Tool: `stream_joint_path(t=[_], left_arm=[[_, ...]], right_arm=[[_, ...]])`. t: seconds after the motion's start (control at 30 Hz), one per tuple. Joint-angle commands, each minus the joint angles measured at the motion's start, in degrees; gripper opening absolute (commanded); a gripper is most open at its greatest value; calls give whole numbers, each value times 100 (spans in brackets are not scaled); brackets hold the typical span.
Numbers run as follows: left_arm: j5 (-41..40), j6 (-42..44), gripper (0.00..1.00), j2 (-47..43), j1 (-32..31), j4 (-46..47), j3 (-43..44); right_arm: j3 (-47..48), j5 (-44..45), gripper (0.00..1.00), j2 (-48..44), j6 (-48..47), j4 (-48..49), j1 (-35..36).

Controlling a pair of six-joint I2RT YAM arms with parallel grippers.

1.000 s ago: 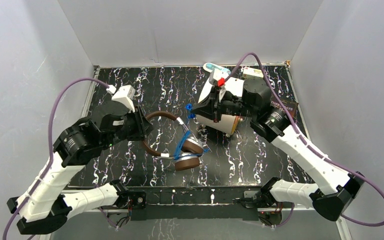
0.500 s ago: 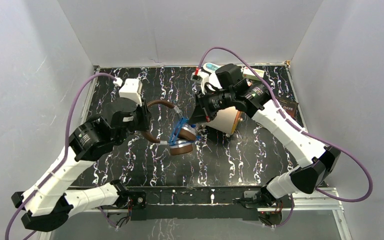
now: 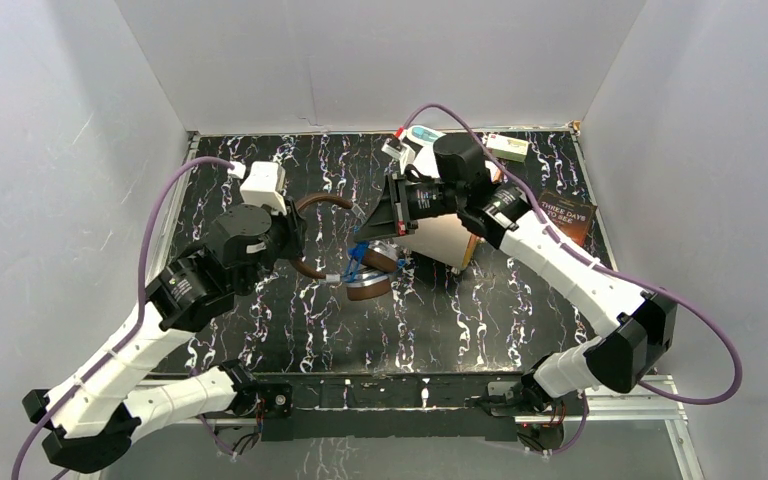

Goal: Wrap the headphones

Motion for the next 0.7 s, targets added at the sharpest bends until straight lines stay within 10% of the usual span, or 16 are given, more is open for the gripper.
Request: stream_joint_path(t=[0.0, 0.33, 0.67], left_arm=[[-31, -136, 0, -134, -18, 701, -141], [-281, -1550, 0, -997, -20, 810, -1073], [-373, -2769, 0, -1886, -22, 779, -1934]], right_arm=[[-455, -35, 0, -332, 1193, 1671, 7], [-757, 1007, 19, -303, 457, 728, 5], [-64, 1205, 69, -436, -1135, -694, 7]])
